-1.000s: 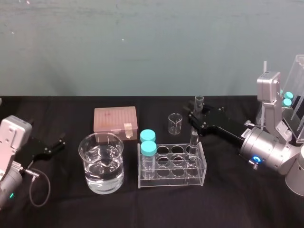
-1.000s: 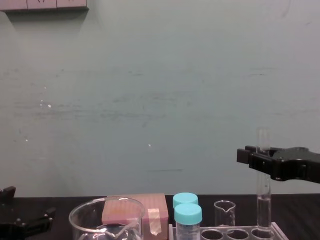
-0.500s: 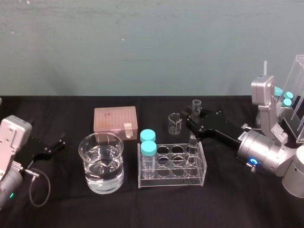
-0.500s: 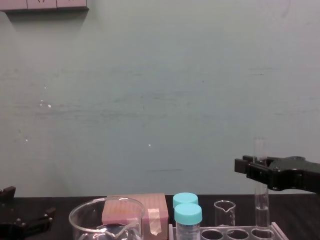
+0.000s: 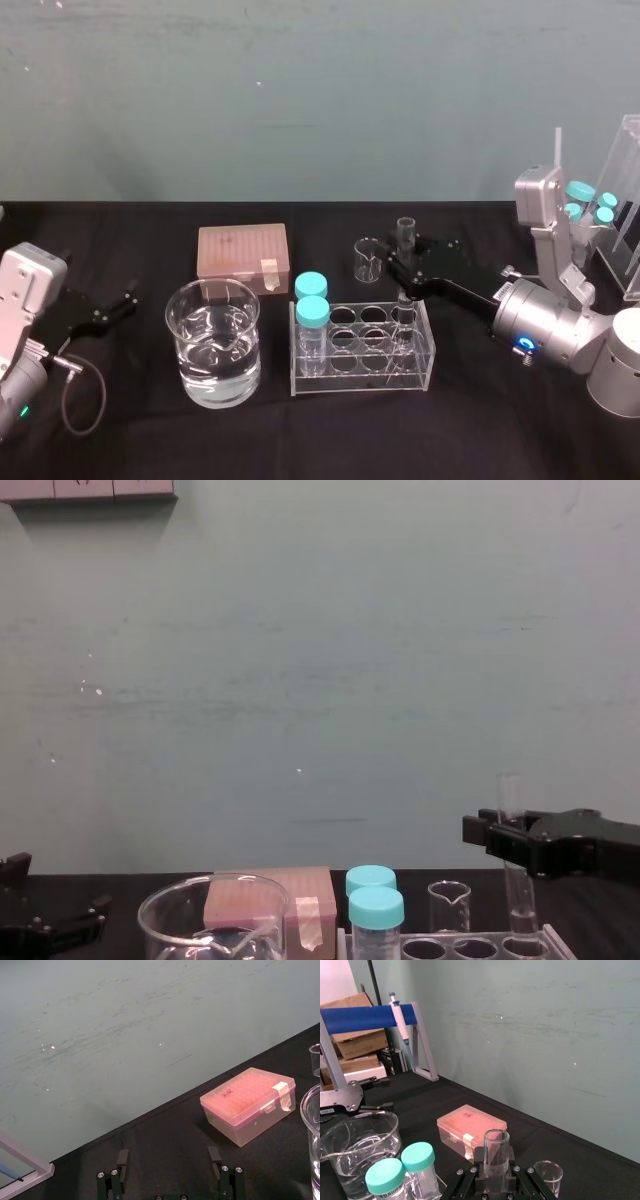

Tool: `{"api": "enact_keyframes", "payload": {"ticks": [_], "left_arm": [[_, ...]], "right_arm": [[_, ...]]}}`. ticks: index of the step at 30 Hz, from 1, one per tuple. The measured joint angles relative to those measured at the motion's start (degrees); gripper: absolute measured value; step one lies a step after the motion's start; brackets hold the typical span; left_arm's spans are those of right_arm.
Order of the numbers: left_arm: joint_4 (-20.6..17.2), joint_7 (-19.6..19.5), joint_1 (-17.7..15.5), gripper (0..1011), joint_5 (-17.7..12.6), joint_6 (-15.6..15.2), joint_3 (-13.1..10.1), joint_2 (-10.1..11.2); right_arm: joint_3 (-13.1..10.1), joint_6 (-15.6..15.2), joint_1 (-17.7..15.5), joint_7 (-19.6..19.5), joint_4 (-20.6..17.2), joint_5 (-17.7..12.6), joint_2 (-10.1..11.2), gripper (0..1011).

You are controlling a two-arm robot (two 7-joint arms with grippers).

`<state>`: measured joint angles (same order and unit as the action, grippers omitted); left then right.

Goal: Hold the test tube with one hand and immerse one end into the beaker, then return it to the test tube rack.

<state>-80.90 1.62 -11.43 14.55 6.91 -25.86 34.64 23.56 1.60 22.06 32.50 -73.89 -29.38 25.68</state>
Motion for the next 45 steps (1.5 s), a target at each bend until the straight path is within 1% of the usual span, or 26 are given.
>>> {"api": "enact_keyframes", "payload": {"ticks": [8,34,36,37,38,39,41,43,45], "left_arm": [[0.00,0.00,0.00,1000,0.00,0.00,0.00,0.00],[0.00,0.00,0.00,1000,0.00,0.00,0.00,0.00],[0.00,0.00,0.00,1000,0.00,0.00,0.00,0.00],[0.00,0.00,0.00,1000,0.00,0.00,0.00,0.00],[0.00,0.00,0.00,1000,0.00,0.00,0.00,0.00],[0.00,0.00,0.00,1000,0.00,0.00,0.00,0.00],[0.00,0.00,0.00,1000,0.00,0.00,0.00,0.00],[0.00,0.00,0.00,1000,0.00,0.00,0.00,0.00],[0.00,0.00,0.00,1000,0.00,0.00,0.00,0.00]], "right_arm": [[0.37,0.00,0.39,-0.01,0.65,0.78,-0.34,241],[0.30,-0.15,0.27,0.02,0.52,0.65,-0.21,243],[0.30,-0.15,0.27,0.02,0.52,0.65,-0.21,285],[0.29,-0.15,0.27,0.02,0.52,0.65,-0.21,330],[0.29,-0.15,0.27,0.02,0.52,0.64,-0.21,353],[0.28,-0.15,0.26,0.02,0.51,0.64,-0.21,409],[0.28,-0.15,0.27,0.02,0.50,0.63,-0.21,449],[0.28,-0.15,0.27,0.02,0.50,0.63,-0.21,533],[0.28,-0.15,0.27,0.02,0.50,0.62,-0.21,567]]}}
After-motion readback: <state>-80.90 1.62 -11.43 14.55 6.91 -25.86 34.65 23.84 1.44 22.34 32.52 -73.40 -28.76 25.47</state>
